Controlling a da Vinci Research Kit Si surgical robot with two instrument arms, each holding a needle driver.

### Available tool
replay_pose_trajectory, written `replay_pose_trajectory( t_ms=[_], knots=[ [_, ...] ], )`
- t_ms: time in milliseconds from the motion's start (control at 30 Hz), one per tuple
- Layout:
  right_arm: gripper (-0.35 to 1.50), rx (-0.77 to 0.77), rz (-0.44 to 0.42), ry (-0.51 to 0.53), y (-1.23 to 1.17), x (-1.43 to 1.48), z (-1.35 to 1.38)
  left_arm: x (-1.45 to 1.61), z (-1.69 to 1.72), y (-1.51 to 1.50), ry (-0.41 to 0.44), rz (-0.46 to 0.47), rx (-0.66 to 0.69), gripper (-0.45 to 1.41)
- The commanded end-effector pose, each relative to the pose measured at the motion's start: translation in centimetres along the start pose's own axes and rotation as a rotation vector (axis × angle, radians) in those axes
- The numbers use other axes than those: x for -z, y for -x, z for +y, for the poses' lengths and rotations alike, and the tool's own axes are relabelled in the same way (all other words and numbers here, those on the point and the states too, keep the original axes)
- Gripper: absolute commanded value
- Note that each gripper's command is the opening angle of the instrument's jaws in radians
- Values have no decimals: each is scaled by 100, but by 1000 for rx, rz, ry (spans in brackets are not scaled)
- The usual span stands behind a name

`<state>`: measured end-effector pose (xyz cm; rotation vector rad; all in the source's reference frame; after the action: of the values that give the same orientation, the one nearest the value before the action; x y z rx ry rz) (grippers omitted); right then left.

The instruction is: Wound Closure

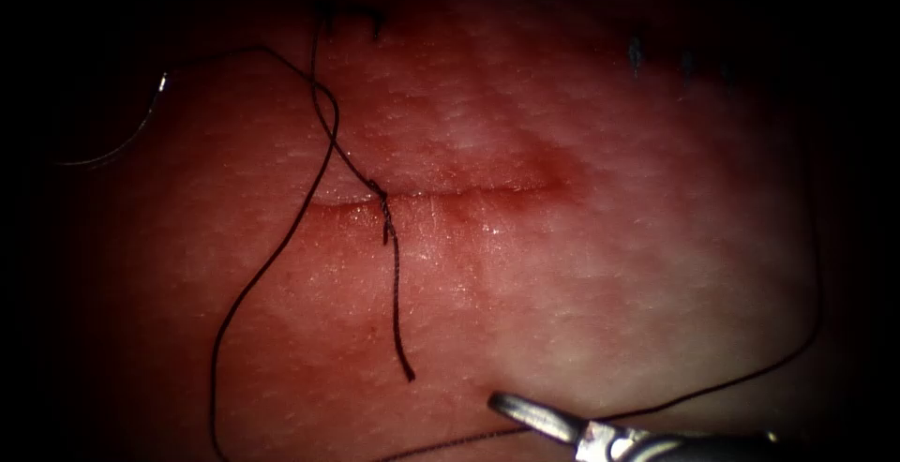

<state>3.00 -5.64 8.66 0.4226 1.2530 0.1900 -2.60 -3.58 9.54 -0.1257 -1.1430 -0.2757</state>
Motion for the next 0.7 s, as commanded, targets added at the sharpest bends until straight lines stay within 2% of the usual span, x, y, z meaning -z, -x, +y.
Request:
replay_pose_trajectory(
  t_ms=[33, 100, 133, 233, 300, 367, 400, 433, 467, 500, 533, 667, 700],
  knots=[
    [101, -63, -32, -33, 11, 0, -33, -5, -6, -5, -3, -2, 8, -45],
    [96, -119, -85, -65, 19, 9, -50, -6, -7, -4, -4, -2, 8, -45],
    [96, -140, -171, -54, 26, 20, -56, -6, -8, -4, -4, -4, 7, -45],
    [98, -133, -262, -3, 31, 31, -52, -5, -8, -3, -5, -4, 7, -45],
    [116, -131, -386, 76, 36, 52, -39, -5, -9, -3, -7, -7, 6, -45],
    [113, -143, -401, 89, 35, 62, -35, -4, -11, -3, -9, -8, 5, -45],
    [104, -153, -368, 84, 26, 76, -26, -3, -14, -3, -13, -13, 14, -45],
    [104, -152, -275, 97, 9, 85, -12, -3, -19, -2, -23, -27, 34, -45],
    [104, -152, -275, 97, 9, 85, -12, -3, -19, -2, -23, -27, 34, -45],
    [103, -157, -230, 102, 0, 87, -4, -4, -22, 0, -26, -31, 45, -45],
    [91, -153, -133, 104, -21, 85, 16, -7, -27, 4, -42, -51, 84, -45],
    [69, -153, 5, 93, -50, 56, 56, -15, -41, 17, -63, -82, 142, -45],
    [57, -144, 22, 91, -55, 46, 65, -16, -47, 22, -73, -100, 157, -45]
  ],
)
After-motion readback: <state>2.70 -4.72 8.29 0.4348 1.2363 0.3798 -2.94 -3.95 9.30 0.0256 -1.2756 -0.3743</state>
